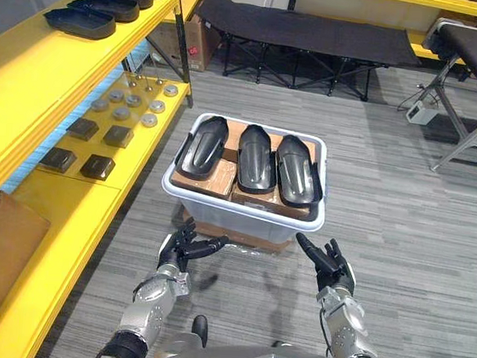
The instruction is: Walk over and take three plastic housings, then place them on the shelf
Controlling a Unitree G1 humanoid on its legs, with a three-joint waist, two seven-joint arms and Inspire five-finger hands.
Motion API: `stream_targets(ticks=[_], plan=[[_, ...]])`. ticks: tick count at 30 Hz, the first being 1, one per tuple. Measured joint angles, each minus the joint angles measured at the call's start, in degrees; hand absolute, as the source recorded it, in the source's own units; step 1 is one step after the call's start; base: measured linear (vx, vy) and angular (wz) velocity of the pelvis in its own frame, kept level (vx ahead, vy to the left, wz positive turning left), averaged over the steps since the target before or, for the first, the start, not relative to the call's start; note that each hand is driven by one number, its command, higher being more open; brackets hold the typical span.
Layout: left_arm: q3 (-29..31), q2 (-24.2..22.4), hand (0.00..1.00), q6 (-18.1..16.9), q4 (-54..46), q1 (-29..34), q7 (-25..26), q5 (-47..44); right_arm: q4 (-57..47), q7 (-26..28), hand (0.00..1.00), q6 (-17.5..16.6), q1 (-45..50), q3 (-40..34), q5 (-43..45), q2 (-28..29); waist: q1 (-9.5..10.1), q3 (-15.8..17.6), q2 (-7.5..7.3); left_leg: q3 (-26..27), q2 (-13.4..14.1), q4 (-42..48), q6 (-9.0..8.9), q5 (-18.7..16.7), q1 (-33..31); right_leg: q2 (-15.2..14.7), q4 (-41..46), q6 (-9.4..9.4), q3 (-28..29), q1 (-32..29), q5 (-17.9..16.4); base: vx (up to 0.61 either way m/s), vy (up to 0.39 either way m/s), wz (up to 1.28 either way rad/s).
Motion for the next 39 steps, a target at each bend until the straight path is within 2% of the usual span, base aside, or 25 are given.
stream_targets(ticks=[3, 20, 27, 34, 39], plan=[[0.00, 0.03, 1.00, 0.00, 0.00, 0.00, -0.63, 0.00, 0.00, 0.55, 1.00, 0.02, 0.07, 0.02, -0.01, 0.00, -0.03, 0.28, -0.36, 0.01, 0.01, 0.00, 0.00, 0.00, 0.02, 0.00, -0.03, 0.00, 0.00, 0.01, 0.01, 0.00, 0.000, 0.00], [-0.05, 0.02, 1.00, 0.05, 0.10, 0.04, -0.60, 0.02, 0.01, 0.90, 1.00, 0.38, 1.04, 1.49, 0.00, 0.04, -0.02, 0.29, -0.39, 0.03, 0.01, 0.00, -0.04, -0.03, 0.00, 0.01, -0.13, 0.00, 0.00, 0.01, 0.00, 0.00, 0.000, 0.00], [-0.11, 0.03, 1.00, 0.05, 0.12, 0.56, -0.59, 0.04, 0.01, -2.17, 1.00, 0.11, 1.49, 2.12, -2.17, 0.12, -0.02, 0.29, -0.40, 0.03, 0.02, 0.00, -0.02, 0.00, 0.11, 0.01, -0.07, 0.00, 0.02, 0.10, 0.02, 0.00, 0.000, 0.00], [-0.04, 0.11, 1.00, 1.31, 0.06, 3.16, -0.78, 0.16, -2.79, -3.40, 1.00, 0.06, 0.98, -2.44, -2.14, -0.12, 0.10, 0.29, -0.39, 0.03, 0.01, 0.00, 0.01, 0.02, 0.04, 0.00, -0.02, 0.03, 0.04, 0.03, 0.03, 0.00, 0.000, 0.00], [-0.05, 0.13, 1.00, 2.43, 0.02, 5.16, -1.96, 0.81, -6.57, -3.56, 1.00, -0.32, -0.80, -5.98, -2.24, -3.19, 0.13, 0.28, -0.32, -0.03, 0.01, 0.02, 0.11, 0.20, -1.43, -0.01, 0.16, 0.11, 0.07, -1.56, 0.12, 0.00, 0.000, 0.00]])
